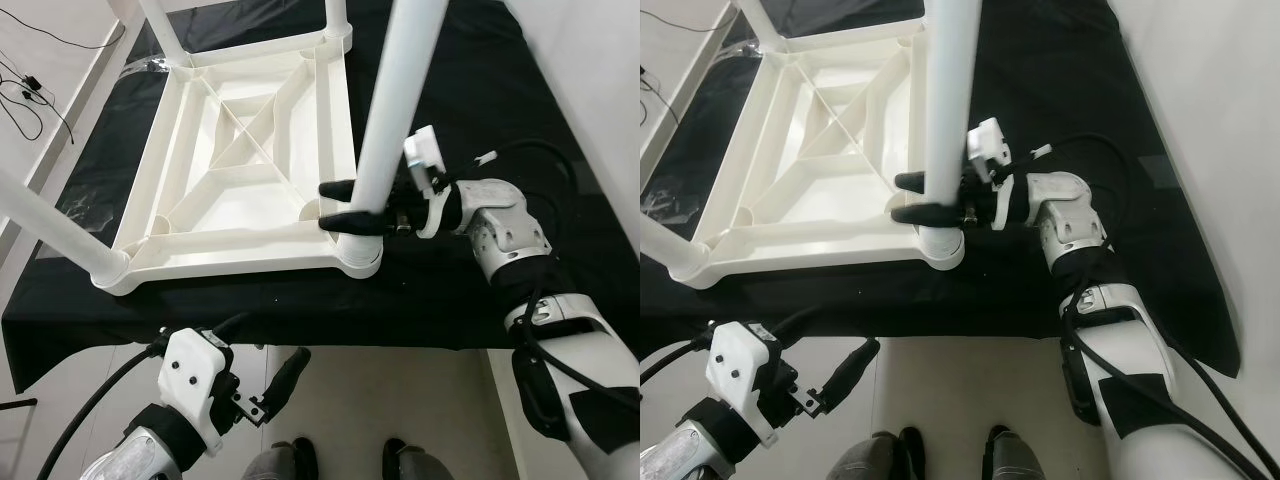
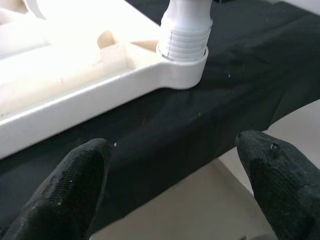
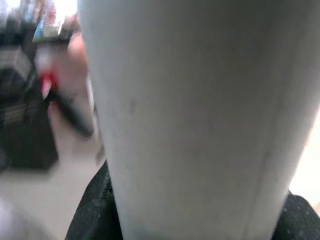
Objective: Building children table
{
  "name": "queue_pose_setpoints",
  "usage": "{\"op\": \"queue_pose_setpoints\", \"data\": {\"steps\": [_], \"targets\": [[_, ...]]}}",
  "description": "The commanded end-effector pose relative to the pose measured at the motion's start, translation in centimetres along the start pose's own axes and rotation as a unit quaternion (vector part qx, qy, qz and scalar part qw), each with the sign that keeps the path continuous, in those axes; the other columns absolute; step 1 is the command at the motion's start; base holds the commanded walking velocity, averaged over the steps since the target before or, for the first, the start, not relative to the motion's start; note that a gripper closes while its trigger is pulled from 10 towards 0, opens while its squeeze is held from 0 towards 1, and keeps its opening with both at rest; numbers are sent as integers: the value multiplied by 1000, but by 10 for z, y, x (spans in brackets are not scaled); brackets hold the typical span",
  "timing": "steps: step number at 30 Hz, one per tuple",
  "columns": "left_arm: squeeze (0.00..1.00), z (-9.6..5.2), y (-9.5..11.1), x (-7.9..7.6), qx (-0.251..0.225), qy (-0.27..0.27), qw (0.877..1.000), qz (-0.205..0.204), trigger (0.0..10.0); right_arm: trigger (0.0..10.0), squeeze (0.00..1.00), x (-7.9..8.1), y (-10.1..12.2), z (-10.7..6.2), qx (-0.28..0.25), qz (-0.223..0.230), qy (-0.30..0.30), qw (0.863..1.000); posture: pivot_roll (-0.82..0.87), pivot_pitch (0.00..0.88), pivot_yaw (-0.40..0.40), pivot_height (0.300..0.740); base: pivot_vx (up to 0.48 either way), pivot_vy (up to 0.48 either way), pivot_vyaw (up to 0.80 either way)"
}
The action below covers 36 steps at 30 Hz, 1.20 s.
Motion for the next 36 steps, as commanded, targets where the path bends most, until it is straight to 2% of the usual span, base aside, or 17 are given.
{"op": "queue_pose_setpoints", "data": {"steps": [1, 4, 7, 13, 16, 18, 19, 20, 22, 32, 36], "targets": [[0, -3, -2, 0, 11, 0, 1000, 1, 10000, 10000, 0, 30, -30, 9, 66, 34, 71, 995, 51, 338, 107, 740, 0, 0, 0], [0, -2, -1, -1, 10, -3, 1000, -4, 10000, 10000, 0, 28, -26, 14, 80, 11, 104, 991, 44, 335, 100, 740, 0, 0, 0], [0, -2, -1, -1, 10, -3, 1000, -4, 10000, 10000, 0, 28, -26, 14, 80, 11, 104, 991, 44, 335, 100, 740, 0, 0, 0], [0, -1, -1, -2, 7, -7, 1000, -11, 10000, 10000, 0, 18, -18, 17, 74, 11, 100, 992, 34, 329, 89, 740, 0, 0, 0], [0, 1, -1, -3, 5, -8, 1000, -13, 10000, 10000, 0, 6, -12, 24, 32, 67, 49, 996, 23, 325, 78, 740, 0, 0, 0], [0, 1, -1, -3, 5, -8, 1000, -14, 10000, 10000, 0, 4, -12, 25, 29, 76, 38, 996, 23, 325, 78, 740, 0, 0, 0], [0, 1, -1, -3, 4, -8, 1000, -14, 10000, 10000, 0, 2, -14, 26, 29, 87, 19, 996, 22, 327, 75, 740, 0, 0, 0], [0, 1, 0, -4, 2, -8, 1000, -14, 10000, 10000, 0, -1, -22, 27, 27, 118, -28, 992, 24, 329, 74, 740, 0, 0, 0], [0, 1, 0, -4, 2, -8, 1000, -14, 10000, 10000, 0, -1, -25, 27, 27, 127, -42, 991, 24, 329, 74, 740, 0, 0, 0], [0, 1, 1, -3, 2, -7, 1000, -13, 10000, 10000, 0, 19, -48, 30, 39, 154, -84, 984, 25, 341, 78, 740, 0, 0, 0], [0, 0, 1, -3, 3, -6, 1000, -14, 10000, 10000, 0, 26, -58, 33, 76, 161, -110, 978, 21, 344, 73, 740, 0, 0, 0]]}}
Point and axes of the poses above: a point about 5 cm out from each wrist's last joint towards the gripper, its own z axis pointing out of the wrist towards the gripper, its own y axis along the axis of the wrist's last joint, x = y × z, the point moved 3 cm from there along z, pointing out of the wrist towards the gripper, and after that the axes turned 13 degrees about -z, right-handed, at the moved point
